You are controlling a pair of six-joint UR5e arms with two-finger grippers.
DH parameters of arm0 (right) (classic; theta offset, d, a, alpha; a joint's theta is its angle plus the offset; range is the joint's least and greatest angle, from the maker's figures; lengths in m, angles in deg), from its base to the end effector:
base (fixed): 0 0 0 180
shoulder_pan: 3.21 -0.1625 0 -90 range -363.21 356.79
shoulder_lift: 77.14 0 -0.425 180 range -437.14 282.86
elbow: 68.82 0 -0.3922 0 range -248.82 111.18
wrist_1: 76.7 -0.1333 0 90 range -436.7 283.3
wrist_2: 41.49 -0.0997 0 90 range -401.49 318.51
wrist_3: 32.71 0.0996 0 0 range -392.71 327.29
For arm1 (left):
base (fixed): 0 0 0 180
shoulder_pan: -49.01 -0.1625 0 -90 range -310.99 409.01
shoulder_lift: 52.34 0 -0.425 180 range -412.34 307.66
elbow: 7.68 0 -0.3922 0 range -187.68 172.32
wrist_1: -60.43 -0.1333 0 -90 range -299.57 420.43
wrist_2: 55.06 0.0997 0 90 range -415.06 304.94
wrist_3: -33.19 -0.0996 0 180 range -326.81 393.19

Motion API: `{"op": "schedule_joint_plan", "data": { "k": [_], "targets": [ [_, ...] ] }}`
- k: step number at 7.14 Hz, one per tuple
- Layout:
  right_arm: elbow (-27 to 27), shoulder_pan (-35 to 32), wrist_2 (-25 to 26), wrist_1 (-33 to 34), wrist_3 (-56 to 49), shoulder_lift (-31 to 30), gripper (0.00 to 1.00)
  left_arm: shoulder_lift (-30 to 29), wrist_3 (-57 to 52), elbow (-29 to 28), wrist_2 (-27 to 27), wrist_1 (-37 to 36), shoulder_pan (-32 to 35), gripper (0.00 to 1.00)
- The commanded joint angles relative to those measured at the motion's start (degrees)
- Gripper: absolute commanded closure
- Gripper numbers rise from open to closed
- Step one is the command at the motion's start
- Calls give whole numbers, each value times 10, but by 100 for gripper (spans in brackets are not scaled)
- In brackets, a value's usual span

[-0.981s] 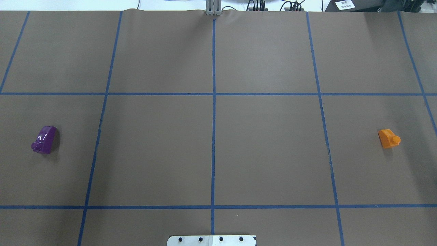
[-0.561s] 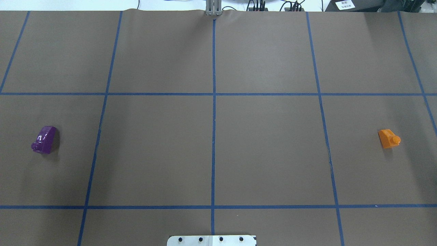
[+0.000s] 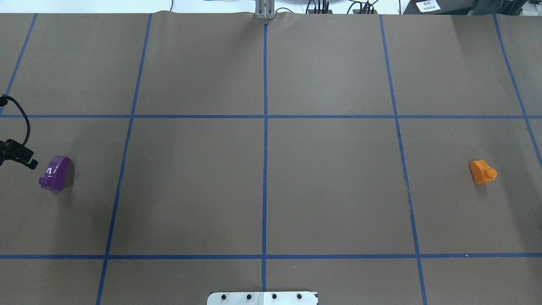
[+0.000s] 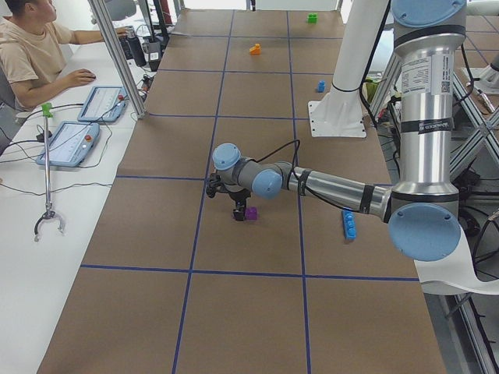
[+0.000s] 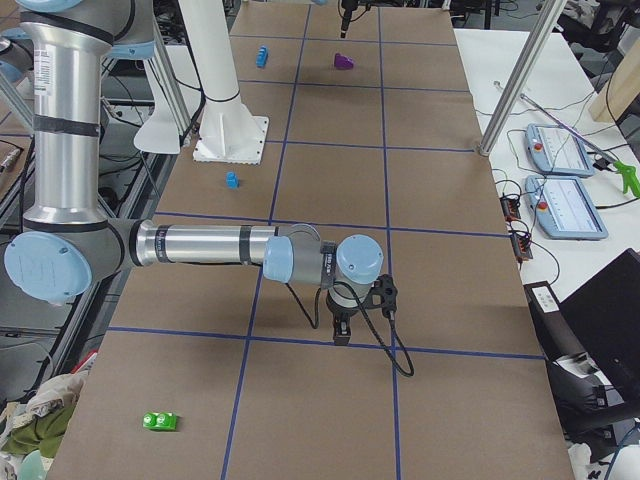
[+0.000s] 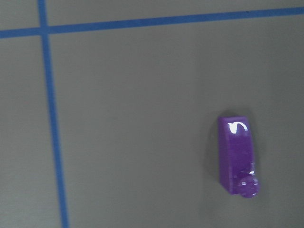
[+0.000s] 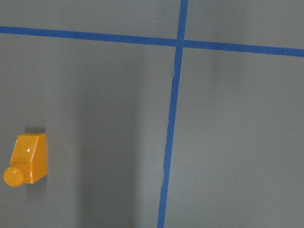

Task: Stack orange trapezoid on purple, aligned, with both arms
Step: 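Lower the left gripper onto the purple trapezoid block and close it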

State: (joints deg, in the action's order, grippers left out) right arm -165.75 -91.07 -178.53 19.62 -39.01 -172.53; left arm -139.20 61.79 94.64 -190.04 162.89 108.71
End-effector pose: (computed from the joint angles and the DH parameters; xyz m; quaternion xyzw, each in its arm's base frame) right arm 0.0437 -0.4478 0.6510 -0.0237 -0.3998 -0.0508 0.9149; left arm 0.1892 -0.4484 0.5530 -0.0337 0.4125 0.0853 0.9064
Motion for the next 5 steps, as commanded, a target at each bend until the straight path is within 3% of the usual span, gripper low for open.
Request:
{"op": "schedule_joint_plan", "data": {
  "k": [1, 5],
  "targets": [
    [3, 1, -1, -1, 0, 0, 0, -28, 80, -39, 49, 66, -52, 0],
    [3, 3, -2, 0, 0, 0, 0, -21, 81, -63, 46, 68, -78, 12]
  ]
}}
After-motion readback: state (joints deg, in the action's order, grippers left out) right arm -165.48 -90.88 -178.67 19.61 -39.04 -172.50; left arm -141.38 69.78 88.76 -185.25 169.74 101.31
